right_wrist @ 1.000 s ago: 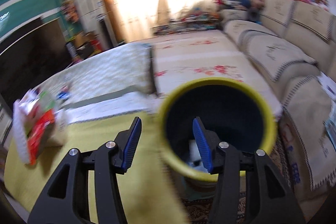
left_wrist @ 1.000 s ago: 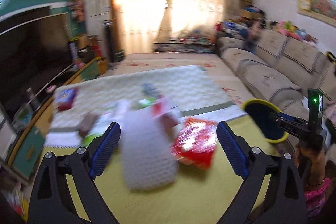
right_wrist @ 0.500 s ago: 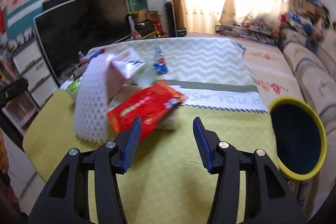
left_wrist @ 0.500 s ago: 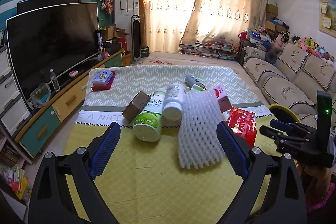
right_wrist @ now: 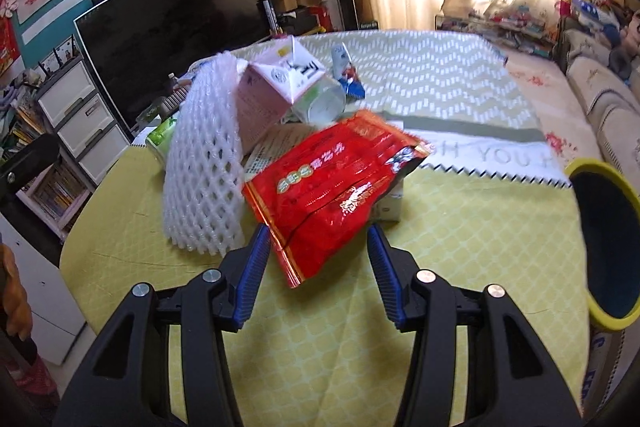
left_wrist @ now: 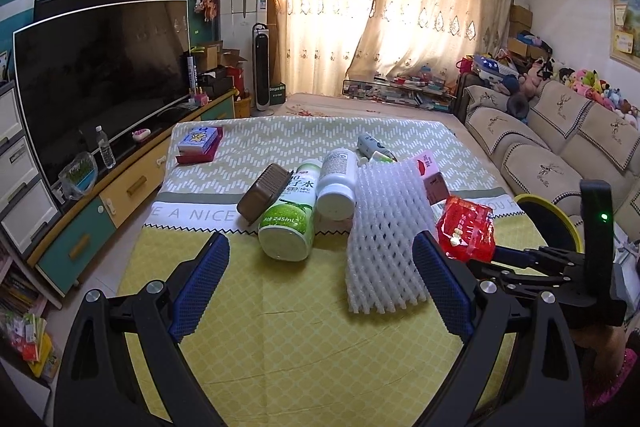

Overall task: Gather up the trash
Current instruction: 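Grasp the red snack bag with the right gripper and lift it, then carry the red bag with the right gripper over the bin and release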

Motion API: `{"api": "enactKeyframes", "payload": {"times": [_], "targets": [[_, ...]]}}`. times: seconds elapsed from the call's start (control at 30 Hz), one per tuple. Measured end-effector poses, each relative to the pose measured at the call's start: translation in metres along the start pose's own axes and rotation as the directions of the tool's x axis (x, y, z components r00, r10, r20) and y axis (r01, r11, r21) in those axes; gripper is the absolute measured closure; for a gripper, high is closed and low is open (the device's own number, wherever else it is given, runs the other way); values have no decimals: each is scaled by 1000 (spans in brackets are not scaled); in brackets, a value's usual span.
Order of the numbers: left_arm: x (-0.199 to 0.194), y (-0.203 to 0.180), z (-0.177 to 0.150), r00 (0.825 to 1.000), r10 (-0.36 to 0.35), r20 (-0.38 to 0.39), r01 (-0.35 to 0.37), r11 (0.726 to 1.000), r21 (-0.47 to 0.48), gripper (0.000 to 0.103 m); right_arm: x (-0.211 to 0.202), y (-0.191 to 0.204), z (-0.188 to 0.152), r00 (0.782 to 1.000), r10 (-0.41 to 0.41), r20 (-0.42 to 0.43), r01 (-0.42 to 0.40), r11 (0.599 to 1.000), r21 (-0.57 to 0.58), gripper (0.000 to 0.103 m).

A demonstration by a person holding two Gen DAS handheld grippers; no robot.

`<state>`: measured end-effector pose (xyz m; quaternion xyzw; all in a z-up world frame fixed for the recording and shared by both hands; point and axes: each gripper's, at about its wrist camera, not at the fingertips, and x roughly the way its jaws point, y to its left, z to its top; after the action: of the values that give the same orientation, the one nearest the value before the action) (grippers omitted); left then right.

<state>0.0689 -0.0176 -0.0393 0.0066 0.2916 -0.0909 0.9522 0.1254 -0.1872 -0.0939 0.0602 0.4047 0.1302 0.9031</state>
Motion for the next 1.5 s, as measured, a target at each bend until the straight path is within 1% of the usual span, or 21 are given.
{"api": "enactKeyframes", "payload": {"times": [0.03, 0.13, 0.17, 0.2, 0.23, 0.3, 0.33, 0.43, 0.53, 0.67, 0.87, 0.97, 1.07, 1.17, 1.2, 1.23, 1.33, 1.4, 1.5], "targets": [[0, -2, 0, 1000, 1, 0, -1, 1000, 5, 11, 2, -1, 0, 1000, 6, -5, -6, 1000, 7, 61], [1, -4, -1, 1000, 3, 2, -3, 1000, 15, 11, 7, -7, 1, 998, 59, -16, -58, 997, 54, 70], [0, -5, -2, 1000, 4, 3, -4, 1000, 16, 11, 8, -7, 2, 998, 68, -16, -66, 996, 61, 72], [0, -5, -2, 1000, 4, 3, -4, 1000, 17, 11, 9, -9, 3, 997, 72, -14, -71, 995, 67, 77], [0, -6, -2, 1000, 4, 4, -4, 1000, 17, 11, 9, -10, 3, 997, 79, -10, -78, 994, 74, 86], [0, -6, -2, 1000, 4, 4, -4, 1000, 16, 11, 6, -12, 4, 996, 93, 10, -93, 992, 86, 98], [0, -7, -3, 1000, 4, 4, -4, 1000, 17, 11, 5, -12, 4, 996, 86, 16, -87, 993, 79, 101], [1, -6, -3, 1000, 6, 3, -6, 1000, 18, 11, -2, -11, 4, 997, 77, 33, -79, 995, 66, 102], [1, -6, -3, 1000, 6, 5, -6, 1000, 17, 11, -11, -12, 5, 997, 47, 60, -50, 997, 54, 102], [1, -8, -4, 1000, 3, 6, -4, 1000, 21, 11, -23, -25, 9, 995, 6, 96, -12, 998, 67, 102], [3, -12, -5, 1000, -2, -1, 2, 1000, 29, 11, -41, -60, 9, 988, -78, 135, 61, 991, 120, 102], [5, -16, -5, 1000, -4, -6, 4, 999, 37, 11, -52, -81, 8, 979, -134, 155, 110, 982, 156, 102], [8, -19, -6, 1000, -7, -13, 8, 999, 43, 11, -64, -106, 2, 963, -211, 169, 176, 964, 200, 102], [10, -22, -6, 1000, -10, -17, 11, 999, 50, 11, -76, -139, -3, 942, -290, 170, 240, 934, 266, 102], [11, -23, -6, 1000, -12, -18, 13, 999, 52, 11, -78, -144, -6, 934, -316, 166, 263, 924, 278, 102], [11, -25, -6, 1000, -13, -18, 14, 998, 54, 11, -79, -155, -8, 923, -351, 157, 295, 909, 295, 102], [13, -29, -6, 1000, -17, -23, 19, 998, 62, 11, -81, -183, -16, 905, -406, 125, 345, 875, 339, 102], [14, -32, -6, 999, -19, -26, 21, 998, 67, 11, -77, -203, -20, 890, -447, 91, 389, 847, 362, 102], [16, -36, -5, 999, -21, -31, 24, 997, 78, 11, -66, -227, -22, 879, -475, 42, 427, 823, 375, 102]]}}
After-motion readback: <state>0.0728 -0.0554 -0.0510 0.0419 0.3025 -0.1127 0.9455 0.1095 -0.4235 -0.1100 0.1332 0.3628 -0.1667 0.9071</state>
